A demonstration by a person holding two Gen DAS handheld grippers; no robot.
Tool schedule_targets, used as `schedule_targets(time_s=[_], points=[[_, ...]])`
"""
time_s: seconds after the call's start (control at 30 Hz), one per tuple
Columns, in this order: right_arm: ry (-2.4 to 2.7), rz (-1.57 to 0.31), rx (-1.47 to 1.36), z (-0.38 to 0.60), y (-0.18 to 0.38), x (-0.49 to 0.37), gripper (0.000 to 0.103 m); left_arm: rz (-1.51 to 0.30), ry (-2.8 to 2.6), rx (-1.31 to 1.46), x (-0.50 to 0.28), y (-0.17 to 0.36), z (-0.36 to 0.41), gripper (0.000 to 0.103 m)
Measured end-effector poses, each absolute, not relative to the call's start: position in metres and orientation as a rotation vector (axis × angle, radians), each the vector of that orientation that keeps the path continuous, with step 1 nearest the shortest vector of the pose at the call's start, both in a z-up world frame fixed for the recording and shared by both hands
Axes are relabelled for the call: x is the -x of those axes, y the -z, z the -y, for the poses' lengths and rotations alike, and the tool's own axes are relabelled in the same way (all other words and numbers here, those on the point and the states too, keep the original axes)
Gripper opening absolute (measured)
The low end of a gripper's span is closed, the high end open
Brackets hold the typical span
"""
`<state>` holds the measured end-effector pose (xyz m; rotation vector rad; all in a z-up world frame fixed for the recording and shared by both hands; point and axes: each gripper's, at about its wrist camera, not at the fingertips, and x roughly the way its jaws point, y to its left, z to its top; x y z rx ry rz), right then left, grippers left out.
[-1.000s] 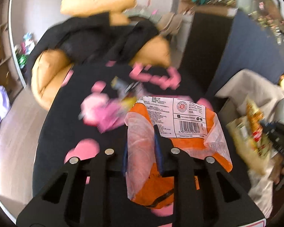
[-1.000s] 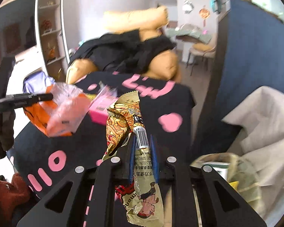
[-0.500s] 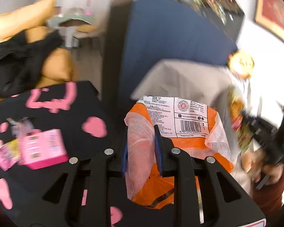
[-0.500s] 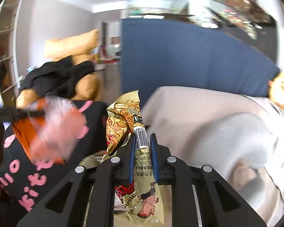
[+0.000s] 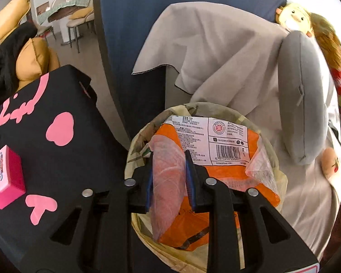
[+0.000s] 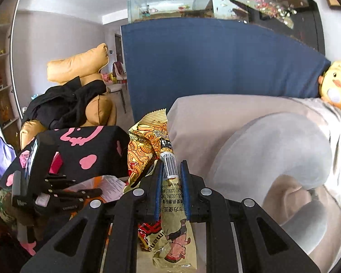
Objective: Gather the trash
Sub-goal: 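Carry both items over the wastebasket and open both grippers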
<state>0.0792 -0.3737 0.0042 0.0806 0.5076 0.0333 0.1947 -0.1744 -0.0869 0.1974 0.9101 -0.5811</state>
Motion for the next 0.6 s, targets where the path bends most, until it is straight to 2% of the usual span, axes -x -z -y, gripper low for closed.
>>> schedule_targets(time_s=[0.23,0.43,0.6], points=[[-0.120,-0.547,-0.084,0.346,0.004,-0.100,0.016,-0.919,0.659,-0.095,-0.196,0.073,0.163,0.050],[-0.231,-0.628,-0.047,0.298,0.029,-0.125,0.016,-0.823,0.611,0.027,-0.194,0.036,0.107,0.059],[-0.375,-0.741,-0.025,0.254,0.061,-0.145,0.016,-0.813,0.530,0.131,-0.197,0.029,0.055,0.059]])
